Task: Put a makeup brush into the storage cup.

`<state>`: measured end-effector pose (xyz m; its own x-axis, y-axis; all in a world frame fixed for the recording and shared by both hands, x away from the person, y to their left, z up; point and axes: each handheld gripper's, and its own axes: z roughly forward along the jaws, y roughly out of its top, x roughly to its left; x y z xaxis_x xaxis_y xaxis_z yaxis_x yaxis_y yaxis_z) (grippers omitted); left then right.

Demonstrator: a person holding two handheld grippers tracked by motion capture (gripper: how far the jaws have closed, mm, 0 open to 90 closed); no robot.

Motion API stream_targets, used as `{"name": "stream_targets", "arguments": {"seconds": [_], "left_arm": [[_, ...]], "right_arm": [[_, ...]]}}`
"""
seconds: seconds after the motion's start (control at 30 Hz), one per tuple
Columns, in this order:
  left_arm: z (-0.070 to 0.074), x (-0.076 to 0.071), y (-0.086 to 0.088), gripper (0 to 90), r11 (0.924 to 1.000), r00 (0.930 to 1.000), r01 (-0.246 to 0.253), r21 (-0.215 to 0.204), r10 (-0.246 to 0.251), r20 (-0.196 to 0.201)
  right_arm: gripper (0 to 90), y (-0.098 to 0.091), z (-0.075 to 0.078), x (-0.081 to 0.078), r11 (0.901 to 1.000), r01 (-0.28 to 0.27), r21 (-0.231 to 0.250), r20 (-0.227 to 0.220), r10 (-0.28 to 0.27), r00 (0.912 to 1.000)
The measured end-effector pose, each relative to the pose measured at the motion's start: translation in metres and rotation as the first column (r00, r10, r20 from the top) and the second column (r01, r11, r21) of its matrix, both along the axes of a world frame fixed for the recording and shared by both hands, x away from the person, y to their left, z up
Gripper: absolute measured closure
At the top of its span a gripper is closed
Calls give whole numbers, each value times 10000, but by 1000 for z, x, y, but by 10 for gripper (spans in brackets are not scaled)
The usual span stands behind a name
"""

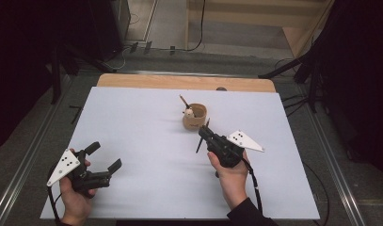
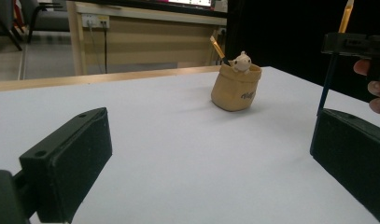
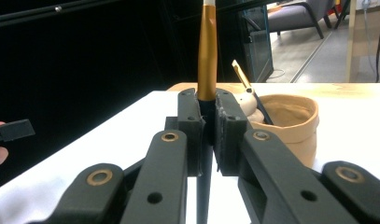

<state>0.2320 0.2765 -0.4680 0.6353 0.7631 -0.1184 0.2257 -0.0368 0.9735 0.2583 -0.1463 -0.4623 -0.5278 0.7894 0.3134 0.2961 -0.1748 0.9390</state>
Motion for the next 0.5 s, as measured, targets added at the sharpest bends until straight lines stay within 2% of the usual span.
{"name": "stream_targets", "arguments": {"seconds": [0.3, 0.5], "left_arm": [[-2, -1, 6, 0, 9998, 9998, -180, 5, 180, 46], [-4, 1, 5, 0, 9999, 9999, -117, 22, 117, 15]], "right_arm": [[841, -4, 4, 1, 9997, 201, -155, 162, -198, 9997], [841, -10, 7, 5, 9994, 296, -185, 298, -291, 9991]]}}
